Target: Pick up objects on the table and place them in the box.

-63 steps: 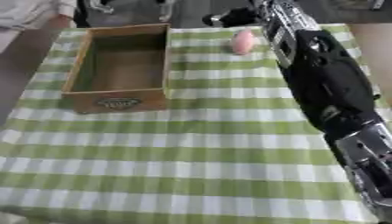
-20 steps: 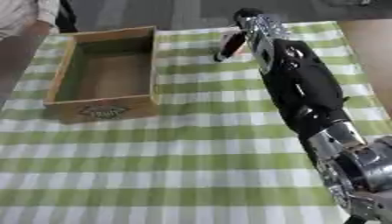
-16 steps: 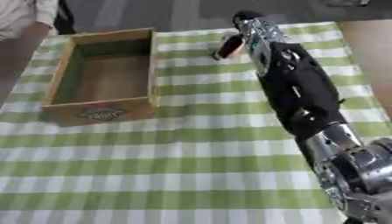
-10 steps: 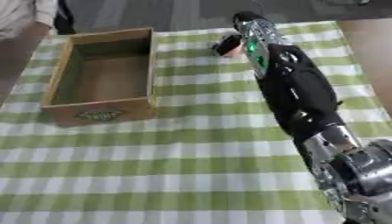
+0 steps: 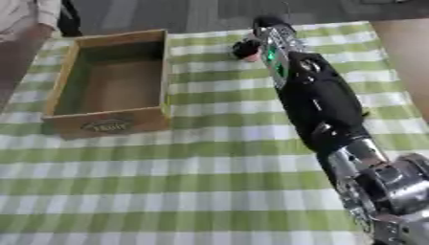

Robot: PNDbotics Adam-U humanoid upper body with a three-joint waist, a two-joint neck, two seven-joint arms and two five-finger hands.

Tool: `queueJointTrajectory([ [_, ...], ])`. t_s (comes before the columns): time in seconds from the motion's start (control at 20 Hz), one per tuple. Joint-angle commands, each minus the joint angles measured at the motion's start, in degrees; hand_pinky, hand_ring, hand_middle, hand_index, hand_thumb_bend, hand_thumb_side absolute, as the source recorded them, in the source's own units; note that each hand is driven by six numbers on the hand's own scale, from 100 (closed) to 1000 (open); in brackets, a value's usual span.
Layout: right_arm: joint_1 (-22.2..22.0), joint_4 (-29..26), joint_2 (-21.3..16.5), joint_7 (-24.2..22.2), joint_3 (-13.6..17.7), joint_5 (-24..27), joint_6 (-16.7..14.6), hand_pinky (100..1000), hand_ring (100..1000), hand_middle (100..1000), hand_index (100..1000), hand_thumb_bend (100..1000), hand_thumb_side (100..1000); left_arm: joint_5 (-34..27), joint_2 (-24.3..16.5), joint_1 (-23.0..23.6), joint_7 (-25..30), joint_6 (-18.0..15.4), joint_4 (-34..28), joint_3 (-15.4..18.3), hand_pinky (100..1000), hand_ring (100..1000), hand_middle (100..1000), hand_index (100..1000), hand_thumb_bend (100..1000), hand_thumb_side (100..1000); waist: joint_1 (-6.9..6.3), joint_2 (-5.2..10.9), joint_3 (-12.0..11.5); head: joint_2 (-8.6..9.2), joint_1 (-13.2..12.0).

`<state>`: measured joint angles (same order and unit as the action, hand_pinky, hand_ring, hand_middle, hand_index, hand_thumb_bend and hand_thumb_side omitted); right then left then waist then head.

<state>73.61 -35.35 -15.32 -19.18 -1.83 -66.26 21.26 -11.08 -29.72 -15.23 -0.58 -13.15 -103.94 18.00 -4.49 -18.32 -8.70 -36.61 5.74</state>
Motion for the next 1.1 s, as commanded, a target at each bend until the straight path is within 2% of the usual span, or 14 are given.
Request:
queueJointTrajectory([
  [0.05,1.70,-0.17,-0.34,-0.69,-0.03,-0.89,0.07,839,907,795,952,100,500,0.07,-1.24,-0.68,-0.12,-0.16,-0.65,1.01,541,467,559,850,100,878,-0.05,1.00,-0.08,0.37,0.07],
  [0.7,1.58,2.00,0.06,-2.32,0.52,-4.63,2.18,831,902,806,963,100,497,-0.23,-1.08,-0.52,-0.44,-0.07,-0.78,1.07,541,465,556,849,100,876,-0.06,0.79,-0.10,0.75,0.30],
  [1.1,1.85,1.98,0.45,-2.75,0.66,-5.71,2.65,817,885,723,915,100,492,-0.22,-1.04,-0.54,-0.41,0.06,-0.86,1.10,542,464,555,848,100,877,0.08,0.81,0.00,0.69,0.29],
])
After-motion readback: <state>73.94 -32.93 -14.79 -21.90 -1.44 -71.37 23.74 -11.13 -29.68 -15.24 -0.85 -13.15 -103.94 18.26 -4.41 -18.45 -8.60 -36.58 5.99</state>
